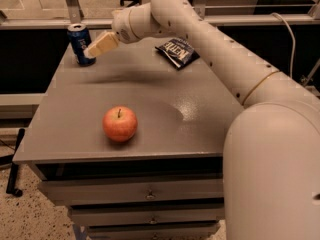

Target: Move pepsi can near apple

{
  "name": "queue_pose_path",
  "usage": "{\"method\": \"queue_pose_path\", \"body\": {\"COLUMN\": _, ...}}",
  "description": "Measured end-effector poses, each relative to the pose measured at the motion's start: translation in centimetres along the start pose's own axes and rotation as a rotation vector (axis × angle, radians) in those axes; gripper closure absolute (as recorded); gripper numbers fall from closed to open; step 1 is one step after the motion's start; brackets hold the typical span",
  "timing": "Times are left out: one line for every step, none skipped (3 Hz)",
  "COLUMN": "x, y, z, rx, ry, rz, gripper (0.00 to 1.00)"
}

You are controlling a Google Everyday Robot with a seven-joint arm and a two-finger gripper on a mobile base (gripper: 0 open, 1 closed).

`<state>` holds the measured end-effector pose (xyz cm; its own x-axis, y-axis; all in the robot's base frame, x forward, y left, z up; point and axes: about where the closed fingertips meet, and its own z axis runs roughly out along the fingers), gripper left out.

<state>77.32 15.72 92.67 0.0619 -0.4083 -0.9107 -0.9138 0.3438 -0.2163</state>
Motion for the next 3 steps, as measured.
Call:
{"method": "queue_pose_path", "body": {"x": -0.3, "y": -0.3, "z": 3.8, "rx": -0.009, "ry": -0.045, "rz": 0.038, "gripper": 0.00}}
{"method": "queue_pose_path", "body": {"x": 0.4, "y": 0.7, "z": 7.3, "rx": -0.052, "ry": -0.045, "rz": 0.087, "gripper": 0.01}}
{"method": "queue_pose_path", "body": {"x": 1.0, "y": 1.7, "z": 8.7, "rx": -0.105, "ry": -0.034, "rz": 0.124, "gripper": 0.22}}
